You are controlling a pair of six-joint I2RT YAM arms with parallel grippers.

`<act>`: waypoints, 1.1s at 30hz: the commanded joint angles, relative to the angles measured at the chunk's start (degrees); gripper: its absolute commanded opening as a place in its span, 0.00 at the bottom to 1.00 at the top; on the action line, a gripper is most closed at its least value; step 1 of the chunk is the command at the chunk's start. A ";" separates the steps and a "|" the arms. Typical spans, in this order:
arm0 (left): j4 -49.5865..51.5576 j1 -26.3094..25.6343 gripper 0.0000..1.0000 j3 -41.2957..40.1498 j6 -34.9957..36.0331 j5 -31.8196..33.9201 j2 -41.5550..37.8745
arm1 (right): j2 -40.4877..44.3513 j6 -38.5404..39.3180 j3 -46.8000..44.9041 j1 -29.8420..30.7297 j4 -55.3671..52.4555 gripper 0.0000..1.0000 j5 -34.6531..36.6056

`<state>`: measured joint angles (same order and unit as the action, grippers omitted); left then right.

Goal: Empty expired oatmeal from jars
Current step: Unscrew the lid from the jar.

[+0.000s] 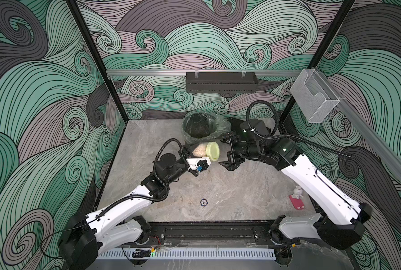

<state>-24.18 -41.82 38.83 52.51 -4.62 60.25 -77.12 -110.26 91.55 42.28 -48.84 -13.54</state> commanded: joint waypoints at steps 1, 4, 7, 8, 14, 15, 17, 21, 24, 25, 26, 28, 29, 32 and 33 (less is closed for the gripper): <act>-7.81 -0.36 0.03 2.20 0.39 0.05 -1.19 | -0.05 -1.07 -0.69 0.43 1.57 0.99 0.91; -7.68 -0.43 0.03 2.25 0.14 0.01 -1.27 | -1.20 -0.54 -0.02 0.63 1.78 0.99 0.02; -7.29 -0.48 0.03 2.37 0.21 -0.04 -1.36 | -2.08 0.13 0.55 0.65 1.83 0.99 -0.37; -7.11 -0.54 0.03 2.33 0.27 -0.10 -1.40 | -2.22 0.30 0.55 0.69 1.81 0.99 -0.52; -6.67 -0.59 0.03 2.37 0.14 -0.15 -1.78 | -2.27 0.39 -1.19 0.97 3.27 0.97 -0.11; -6.42 -0.62 0.03 2.36 0.15 -0.17 -1.85 | -2.18 0.57 -1.29 0.98 3.27 0.96 0.02; -5.49 -0.62 0.03 2.45 0.14 -0.12 -2.05 | -2.08 1.50 -1.12 1.01 3.24 0.89 0.35; 0.67 -0.63 0.03 4.63 -2.37 1.06 -2.92 | -1.67 5.28 -0.84 0.97 3.28 0.67 0.90; 4.62 -0.61 0.03 6.56 -4.91 0.58 -3.00 | -1.74 10.86 -0.95 0.96 3.26 0.59 -0.43; 5.54 -0.62 0.02 7.08 -5.78 0.35 -3.06 | -1.79 13.24 -0.77 0.92 3.27 0.57 -1.15; 6.31 -0.55 0.02 7.63 -6.62 0.10 -3.04 | -2.04 15.96 -0.55 0.90 3.25 0.56 -2.26; 7.15 -0.50 0.02 8.34 -7.93 -0.51 -2.86 | -2.62 22.48 0.63 0.80 3.17 0.55 -4.24; 7.75 -0.45 0.02 8.81 -8.11 -1.06 -2.77 | -2.85 26.17 1.20 0.61 2.57 0.52 -5.26; 10.16 -0.23 0.02 10.68 -9.38 -2.72 -2.28 | -2.86 36.40 2.01 0.19 2.00 0.49 -7.60; 10.84 -0.13 0.02 11.23 -10.01 -3.14 -2.24 | -2.94 40.19 2.23 -0.05 2.00 0.49 -8.89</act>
<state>-10.98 -41.91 44.36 46.28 -5.52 59.46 -79.79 -84.79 91.57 42.19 -46.92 -17.10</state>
